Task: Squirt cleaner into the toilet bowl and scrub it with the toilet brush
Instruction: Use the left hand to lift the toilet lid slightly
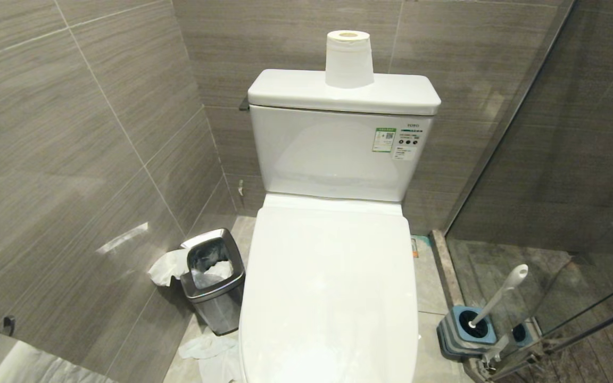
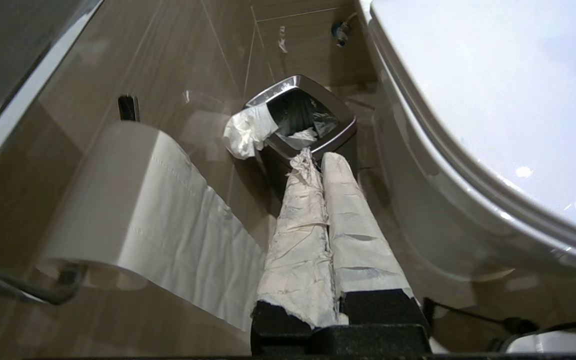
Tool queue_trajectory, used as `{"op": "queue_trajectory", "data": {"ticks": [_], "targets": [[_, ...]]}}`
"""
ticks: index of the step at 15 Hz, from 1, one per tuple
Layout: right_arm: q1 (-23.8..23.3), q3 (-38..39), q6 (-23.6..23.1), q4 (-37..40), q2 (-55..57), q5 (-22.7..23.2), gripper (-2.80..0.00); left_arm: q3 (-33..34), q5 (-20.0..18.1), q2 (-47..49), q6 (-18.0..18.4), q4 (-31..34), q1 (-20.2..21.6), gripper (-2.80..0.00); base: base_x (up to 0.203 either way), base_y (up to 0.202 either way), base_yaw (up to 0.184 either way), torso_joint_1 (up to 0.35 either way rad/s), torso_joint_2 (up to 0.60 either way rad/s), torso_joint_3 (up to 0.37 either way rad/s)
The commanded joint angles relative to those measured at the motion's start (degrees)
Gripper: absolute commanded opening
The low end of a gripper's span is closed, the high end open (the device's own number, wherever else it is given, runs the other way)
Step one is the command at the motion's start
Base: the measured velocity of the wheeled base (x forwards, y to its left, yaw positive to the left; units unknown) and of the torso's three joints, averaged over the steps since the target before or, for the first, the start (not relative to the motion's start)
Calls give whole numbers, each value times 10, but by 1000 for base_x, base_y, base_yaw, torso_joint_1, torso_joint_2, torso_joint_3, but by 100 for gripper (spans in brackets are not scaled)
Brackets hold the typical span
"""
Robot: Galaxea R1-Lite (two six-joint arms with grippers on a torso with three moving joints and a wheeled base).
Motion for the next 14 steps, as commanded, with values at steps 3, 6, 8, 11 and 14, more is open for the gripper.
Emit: {"op": "queue_trajectory", "data": {"ticks": [3,6,8,11,14], "targets": [[0,0,0,0,0,0,-280,1,25,0,-72,-1,-1,-280,0,0,0,0,0,0],[0,0,-1,0,0,0,-280,2,28,0,-91,-2,0,-280,0,0,0,0,0,0],[0,1,-5,0,-1,1,-280,1,28,1,-83,-2,0,-280,0,0,0,0,0,0],[0,1,-112,1,0,27,-280,1,10,1,6,0,0,-280,0,0,0,0,0,0],[0,1,-111,0,0,31,-280,1,-4,1,37,-1,0,-280,0,0,0,0,0,0]]}}
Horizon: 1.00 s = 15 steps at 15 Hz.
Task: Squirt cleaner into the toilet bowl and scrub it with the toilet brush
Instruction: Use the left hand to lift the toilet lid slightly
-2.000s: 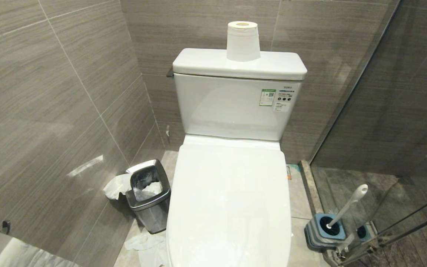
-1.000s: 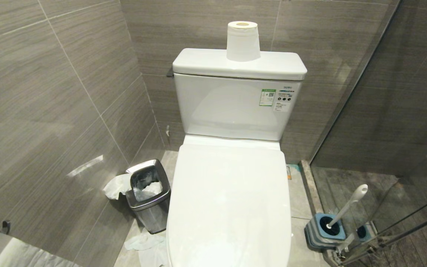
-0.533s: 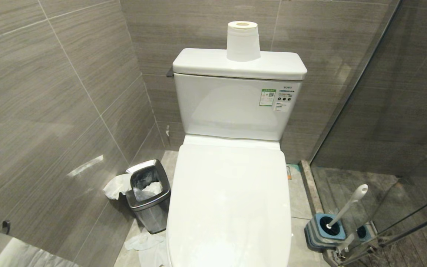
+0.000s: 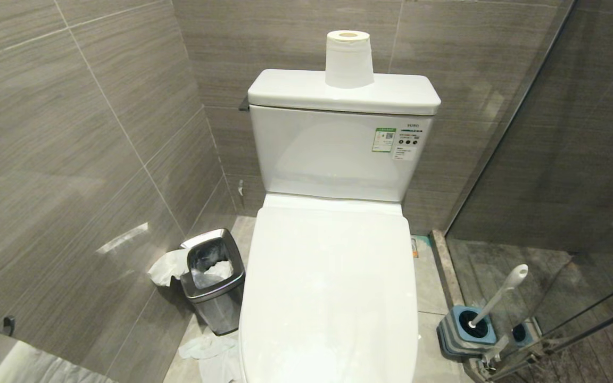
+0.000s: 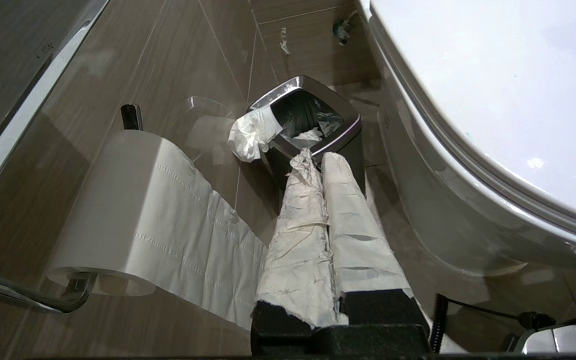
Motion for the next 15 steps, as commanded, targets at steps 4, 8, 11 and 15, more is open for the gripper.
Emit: {"op": "queue_trajectory", "data": {"ticks": [4,8,11,15], "targets": [[0,0,1,-1,0,0,-280,2,1,1,-45,2,0,-280,0,0,0,0,0,0],[0,0,6,-1,0,0,-280,2,6,0,-56,3,0,-280,0,0,0,0,0,0],[0,-1,17,2,0,-1,-280,2,7,0,-56,2,0,-280,0,0,0,0,0,0],[0,-1,55,2,0,-4,-280,0,5,0,-34,-2,0,-280,0,0,0,0,0,0]]}}
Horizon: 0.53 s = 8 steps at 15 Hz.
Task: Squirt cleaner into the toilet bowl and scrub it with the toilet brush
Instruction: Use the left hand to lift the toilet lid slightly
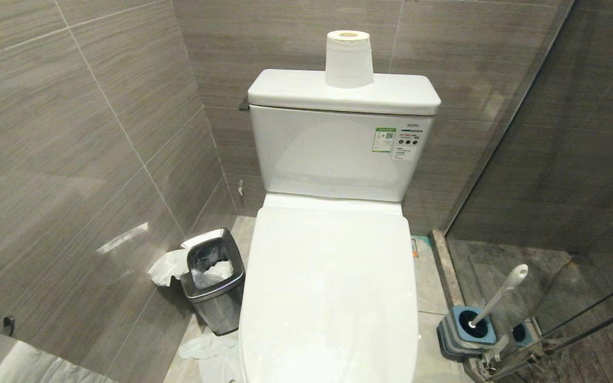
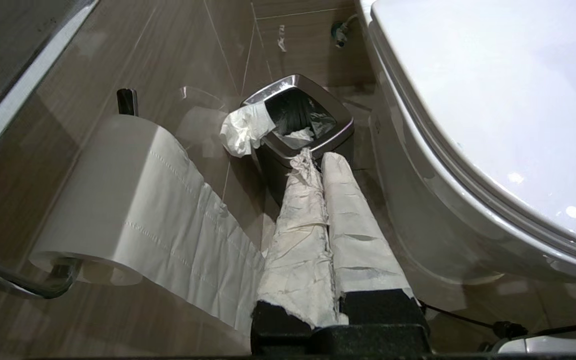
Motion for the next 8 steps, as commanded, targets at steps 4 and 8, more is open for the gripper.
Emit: {"op": "queue_trajectory", "data": {"ticks": [4,8], "targets": [[0,0,16,-1,0,-4,-280,-5,-2,0,41,-20,0,-280,0,0,0,0,0,0],[0,0,14,-1,0,-4,-280,-62,-6,15,67,32,1,-280,0,0,0,0,0,0]]}}
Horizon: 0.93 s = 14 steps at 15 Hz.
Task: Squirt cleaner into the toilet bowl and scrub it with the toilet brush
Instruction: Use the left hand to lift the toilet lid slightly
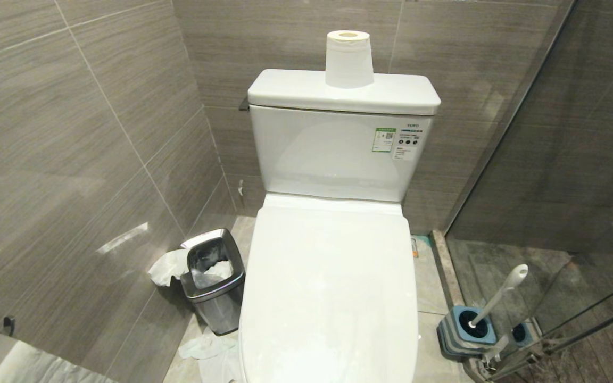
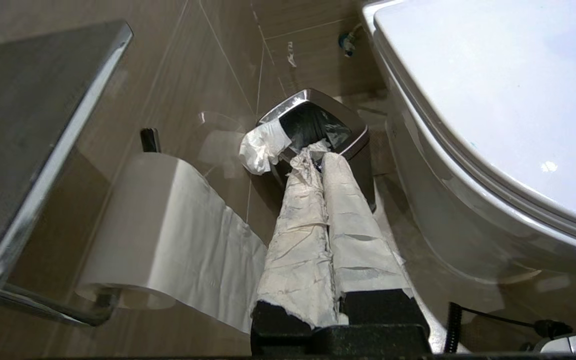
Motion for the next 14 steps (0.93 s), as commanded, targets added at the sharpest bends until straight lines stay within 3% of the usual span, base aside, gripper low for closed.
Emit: {"op": "queue_trajectory", "data": {"ticks": [1,14], "targets": [[0,0,-1,0,0,0,-280,-57,-2,37,7,46,-1,-280,0,0,0,0,0,0],[0,0,9,1,0,0,-280,-409,-14,508,29,82,-1,-280,0,0,0,0,0,0]]}}
